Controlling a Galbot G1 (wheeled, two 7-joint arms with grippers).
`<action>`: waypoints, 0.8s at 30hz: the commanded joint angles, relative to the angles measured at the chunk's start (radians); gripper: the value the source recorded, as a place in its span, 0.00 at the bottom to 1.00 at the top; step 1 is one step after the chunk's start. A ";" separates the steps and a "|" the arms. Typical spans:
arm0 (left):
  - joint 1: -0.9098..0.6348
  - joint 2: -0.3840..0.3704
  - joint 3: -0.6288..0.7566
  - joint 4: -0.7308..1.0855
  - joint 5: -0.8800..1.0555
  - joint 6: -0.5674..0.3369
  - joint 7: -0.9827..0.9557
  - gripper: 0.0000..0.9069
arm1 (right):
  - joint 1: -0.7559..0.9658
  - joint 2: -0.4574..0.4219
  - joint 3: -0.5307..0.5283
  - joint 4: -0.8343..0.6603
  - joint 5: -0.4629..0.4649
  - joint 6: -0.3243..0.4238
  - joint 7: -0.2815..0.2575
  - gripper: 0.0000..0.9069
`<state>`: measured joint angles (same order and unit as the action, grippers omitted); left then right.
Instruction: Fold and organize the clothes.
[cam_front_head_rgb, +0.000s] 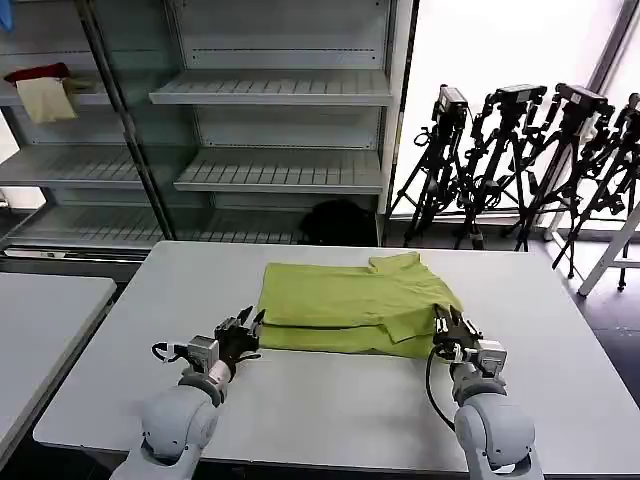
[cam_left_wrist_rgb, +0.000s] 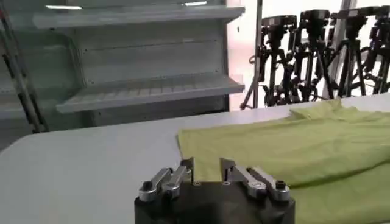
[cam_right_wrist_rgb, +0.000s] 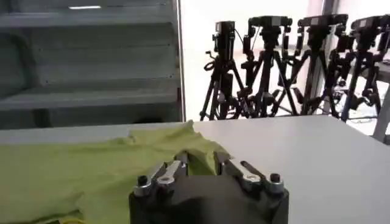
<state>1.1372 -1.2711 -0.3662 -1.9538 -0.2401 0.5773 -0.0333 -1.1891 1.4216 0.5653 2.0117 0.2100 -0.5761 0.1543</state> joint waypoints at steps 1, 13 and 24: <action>0.040 0.015 -0.057 -0.070 -0.037 0.000 -0.004 1.00 | -0.036 -0.031 0.059 0.026 0.009 -0.002 -0.020 1.00; 0.116 0.011 -0.072 -0.100 -0.051 0.000 0.000 1.00 | -0.119 -0.049 0.126 0.068 0.112 -0.004 -0.045 1.00; 0.134 0.012 -0.025 -0.025 0.016 0.000 0.001 1.00 | -0.229 -0.042 0.106 0.064 0.066 -0.001 -0.062 0.97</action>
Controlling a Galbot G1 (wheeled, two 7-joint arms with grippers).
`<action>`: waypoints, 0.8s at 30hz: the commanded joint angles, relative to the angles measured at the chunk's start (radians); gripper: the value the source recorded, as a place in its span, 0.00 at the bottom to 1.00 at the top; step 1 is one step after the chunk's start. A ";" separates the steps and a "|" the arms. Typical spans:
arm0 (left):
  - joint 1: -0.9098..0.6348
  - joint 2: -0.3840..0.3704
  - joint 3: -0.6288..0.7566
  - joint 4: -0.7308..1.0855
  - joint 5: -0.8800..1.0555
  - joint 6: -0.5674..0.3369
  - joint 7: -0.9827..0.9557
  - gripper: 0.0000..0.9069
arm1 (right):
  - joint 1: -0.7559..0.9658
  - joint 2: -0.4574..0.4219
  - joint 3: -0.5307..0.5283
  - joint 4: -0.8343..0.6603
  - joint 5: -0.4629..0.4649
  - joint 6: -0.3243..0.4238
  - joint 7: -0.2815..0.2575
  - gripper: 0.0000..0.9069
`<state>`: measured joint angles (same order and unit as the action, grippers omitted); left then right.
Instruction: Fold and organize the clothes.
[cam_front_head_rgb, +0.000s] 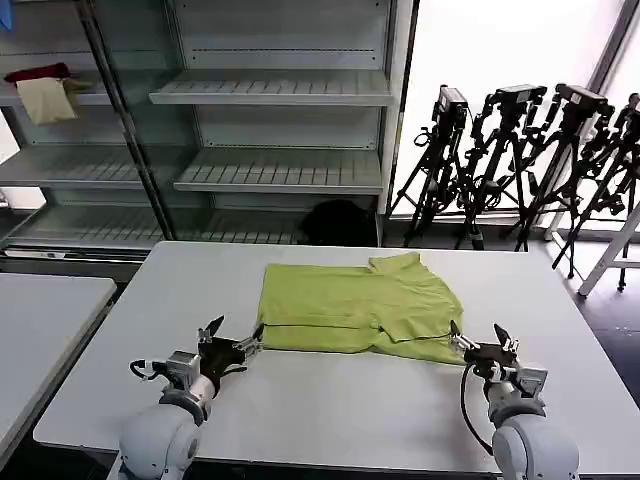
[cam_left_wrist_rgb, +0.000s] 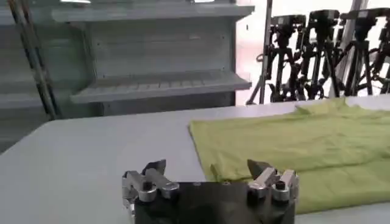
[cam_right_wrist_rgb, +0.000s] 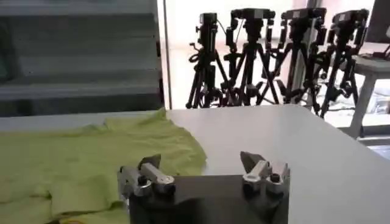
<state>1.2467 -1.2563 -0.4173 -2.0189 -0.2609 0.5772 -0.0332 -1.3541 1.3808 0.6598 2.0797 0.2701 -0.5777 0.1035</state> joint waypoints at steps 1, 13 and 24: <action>0.024 -0.006 0.035 0.042 0.041 0.000 0.001 1.00 | -0.066 -0.002 0.011 -0.007 0.004 0.000 -0.010 0.93; -0.008 -0.023 0.068 0.094 0.066 0.000 -0.001 0.84 | -0.045 0.004 -0.022 -0.053 -0.045 0.001 -0.015 0.00; -0.010 -0.023 0.070 0.116 0.069 0.000 0.014 0.01 | -0.039 0.003 -0.024 -0.039 -0.057 0.000 -0.015 0.00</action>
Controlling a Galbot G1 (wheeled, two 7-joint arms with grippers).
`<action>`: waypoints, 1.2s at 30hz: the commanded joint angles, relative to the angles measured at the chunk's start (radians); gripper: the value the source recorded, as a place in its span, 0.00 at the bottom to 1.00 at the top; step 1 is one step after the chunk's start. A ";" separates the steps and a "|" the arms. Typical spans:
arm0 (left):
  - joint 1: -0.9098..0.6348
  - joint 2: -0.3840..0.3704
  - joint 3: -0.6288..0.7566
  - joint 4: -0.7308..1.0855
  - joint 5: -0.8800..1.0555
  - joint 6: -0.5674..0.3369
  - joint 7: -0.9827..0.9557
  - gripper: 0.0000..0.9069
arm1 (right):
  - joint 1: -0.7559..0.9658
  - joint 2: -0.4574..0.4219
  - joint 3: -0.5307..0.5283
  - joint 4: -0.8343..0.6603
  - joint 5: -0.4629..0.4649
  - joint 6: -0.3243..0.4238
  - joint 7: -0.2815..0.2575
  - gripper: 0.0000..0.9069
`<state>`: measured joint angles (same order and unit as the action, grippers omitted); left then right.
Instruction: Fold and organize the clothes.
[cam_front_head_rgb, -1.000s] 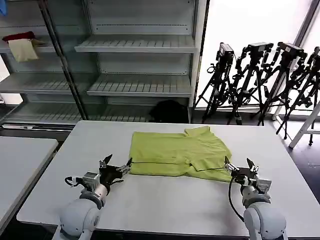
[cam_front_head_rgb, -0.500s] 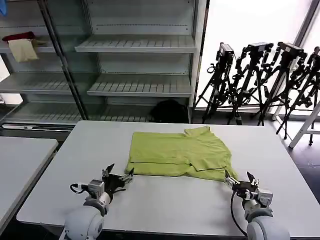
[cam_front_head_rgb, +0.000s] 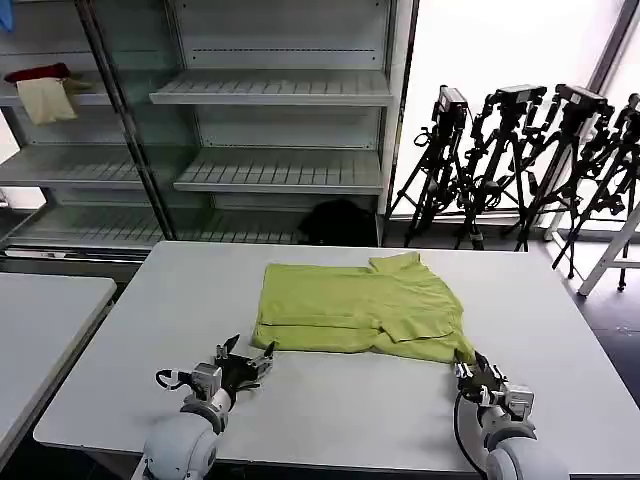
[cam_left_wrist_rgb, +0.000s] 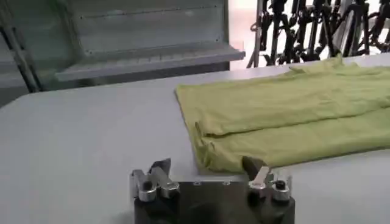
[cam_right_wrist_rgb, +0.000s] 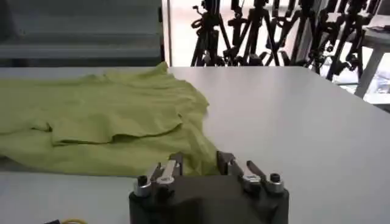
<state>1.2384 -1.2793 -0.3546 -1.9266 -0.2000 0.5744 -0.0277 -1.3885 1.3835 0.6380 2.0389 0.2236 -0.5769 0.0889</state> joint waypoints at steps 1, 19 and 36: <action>-0.003 0.000 0.007 0.025 0.008 0.002 0.012 0.00 | -0.005 0.000 -0.002 0.005 -0.011 -0.001 -0.001 0.00; -0.009 -0.015 0.013 0.021 0.034 -0.077 -0.024 0.00 | -0.053 -0.012 0.009 0.068 0.000 -0.001 -0.020 0.00; 0.451 -0.027 -0.236 -0.372 -0.144 -0.028 -0.097 0.00 | -0.269 -0.025 -0.153 0.277 0.008 -0.005 0.087 0.00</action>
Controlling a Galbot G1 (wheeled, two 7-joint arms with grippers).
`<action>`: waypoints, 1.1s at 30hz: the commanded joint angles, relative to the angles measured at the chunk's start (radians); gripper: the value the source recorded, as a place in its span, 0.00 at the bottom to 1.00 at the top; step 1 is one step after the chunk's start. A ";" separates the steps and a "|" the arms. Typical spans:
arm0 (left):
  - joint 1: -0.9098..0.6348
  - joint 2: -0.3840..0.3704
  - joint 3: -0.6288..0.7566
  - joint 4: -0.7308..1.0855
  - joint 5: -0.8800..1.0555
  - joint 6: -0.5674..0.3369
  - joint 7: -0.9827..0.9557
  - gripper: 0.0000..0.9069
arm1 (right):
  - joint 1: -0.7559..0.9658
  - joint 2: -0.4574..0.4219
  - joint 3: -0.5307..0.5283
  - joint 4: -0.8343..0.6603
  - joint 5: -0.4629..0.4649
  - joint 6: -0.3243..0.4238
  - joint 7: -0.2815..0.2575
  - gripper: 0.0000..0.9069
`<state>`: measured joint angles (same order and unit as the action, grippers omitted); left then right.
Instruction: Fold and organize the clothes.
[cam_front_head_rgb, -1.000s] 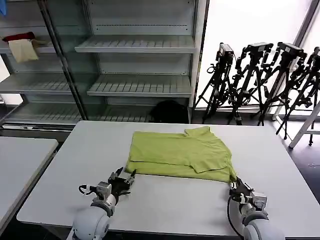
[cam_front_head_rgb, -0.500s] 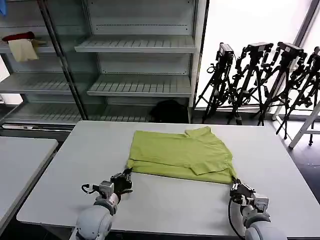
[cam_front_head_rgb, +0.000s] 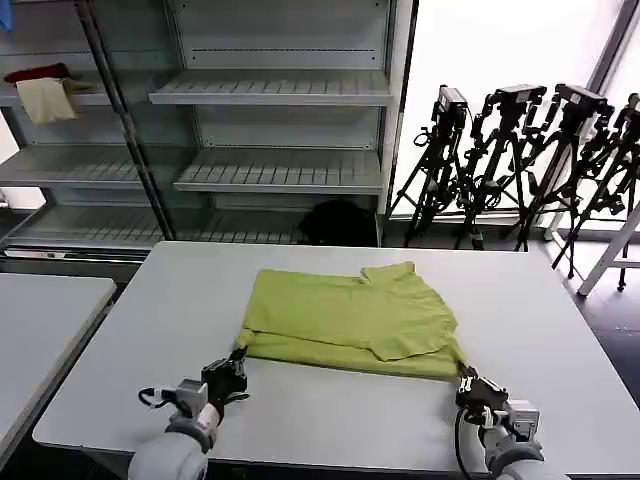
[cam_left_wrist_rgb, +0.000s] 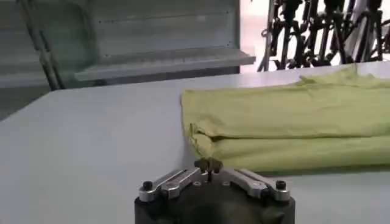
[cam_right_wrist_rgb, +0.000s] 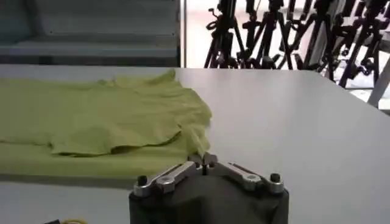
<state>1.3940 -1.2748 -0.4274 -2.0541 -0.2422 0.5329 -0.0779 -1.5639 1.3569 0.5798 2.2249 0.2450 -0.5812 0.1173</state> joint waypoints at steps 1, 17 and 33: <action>0.304 -0.035 -0.178 -0.250 -0.104 0.013 -0.050 0.00 | -0.096 0.002 -0.104 0.092 -0.020 0.000 0.060 0.00; 0.358 -0.055 -0.246 -0.284 -0.139 0.043 -0.078 1.00 | -0.177 -0.004 -0.222 0.152 -0.102 -0.001 0.064 1.00; 0.268 -0.070 -0.337 -0.289 -0.158 0.029 -0.071 1.00 | -0.109 0.012 -0.153 0.211 -0.164 0.000 0.091 1.00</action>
<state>1.7026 -1.3429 -0.6930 -2.3306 -0.3606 0.5704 -0.1657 -1.7235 1.3664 0.4072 2.4093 0.1180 -0.5816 0.2061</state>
